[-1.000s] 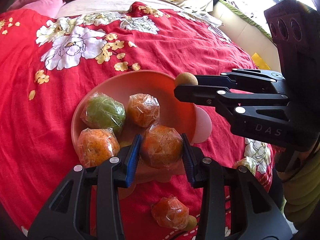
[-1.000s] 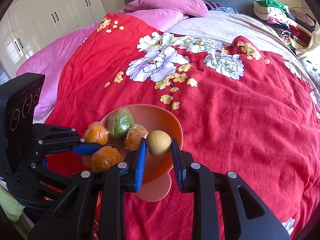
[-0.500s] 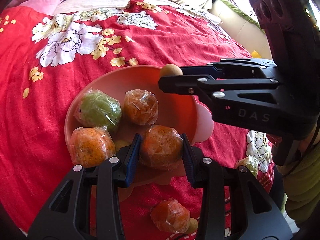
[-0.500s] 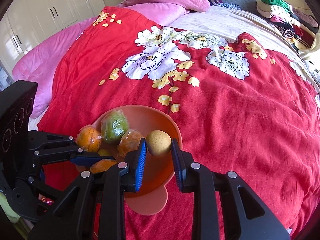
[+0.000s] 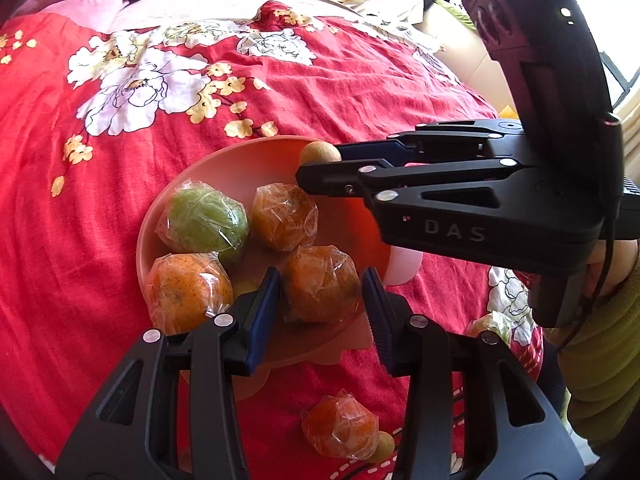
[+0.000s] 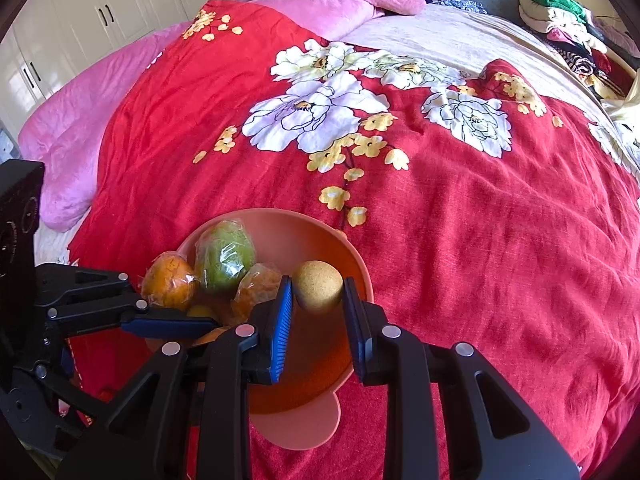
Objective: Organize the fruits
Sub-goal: 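Open the right tool to drop the brown fruit while the left tool releases its orange into the plate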
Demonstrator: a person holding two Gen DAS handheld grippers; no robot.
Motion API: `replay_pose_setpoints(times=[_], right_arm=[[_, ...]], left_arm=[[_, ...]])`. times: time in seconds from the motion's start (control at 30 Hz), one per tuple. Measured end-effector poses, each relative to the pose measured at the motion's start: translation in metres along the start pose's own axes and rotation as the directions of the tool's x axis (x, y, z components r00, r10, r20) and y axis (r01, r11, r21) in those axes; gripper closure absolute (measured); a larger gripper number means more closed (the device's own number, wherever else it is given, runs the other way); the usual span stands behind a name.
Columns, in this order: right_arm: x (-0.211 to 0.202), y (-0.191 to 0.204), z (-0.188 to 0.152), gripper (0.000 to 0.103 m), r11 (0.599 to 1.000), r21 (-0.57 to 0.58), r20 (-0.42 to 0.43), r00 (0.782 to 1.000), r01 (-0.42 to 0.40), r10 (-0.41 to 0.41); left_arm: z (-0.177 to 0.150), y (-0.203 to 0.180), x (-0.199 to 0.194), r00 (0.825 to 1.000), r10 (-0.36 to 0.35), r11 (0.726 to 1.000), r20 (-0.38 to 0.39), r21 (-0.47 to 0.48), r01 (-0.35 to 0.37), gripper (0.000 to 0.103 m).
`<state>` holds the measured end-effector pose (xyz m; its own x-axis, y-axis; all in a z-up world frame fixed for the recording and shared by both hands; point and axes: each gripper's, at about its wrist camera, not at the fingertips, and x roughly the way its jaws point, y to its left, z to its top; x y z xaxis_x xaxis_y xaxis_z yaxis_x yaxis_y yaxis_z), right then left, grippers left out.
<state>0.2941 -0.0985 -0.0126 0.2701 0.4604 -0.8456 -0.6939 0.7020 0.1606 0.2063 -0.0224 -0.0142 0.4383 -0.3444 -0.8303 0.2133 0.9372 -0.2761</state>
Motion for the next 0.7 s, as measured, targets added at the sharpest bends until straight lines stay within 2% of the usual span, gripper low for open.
replay_pose_setpoints(times=[0.7], right_arm=[[0.0036, -0.0057, -0.0001, 0.077, 0.999, 0.035, -0.015, 1.0, 0.002, -0.001]], left_arm=[[-0.0006, 0.0008, -0.0061, 1.0, -0.005, 1.0, 0.011, -0.004, 0.005, 0.067]])
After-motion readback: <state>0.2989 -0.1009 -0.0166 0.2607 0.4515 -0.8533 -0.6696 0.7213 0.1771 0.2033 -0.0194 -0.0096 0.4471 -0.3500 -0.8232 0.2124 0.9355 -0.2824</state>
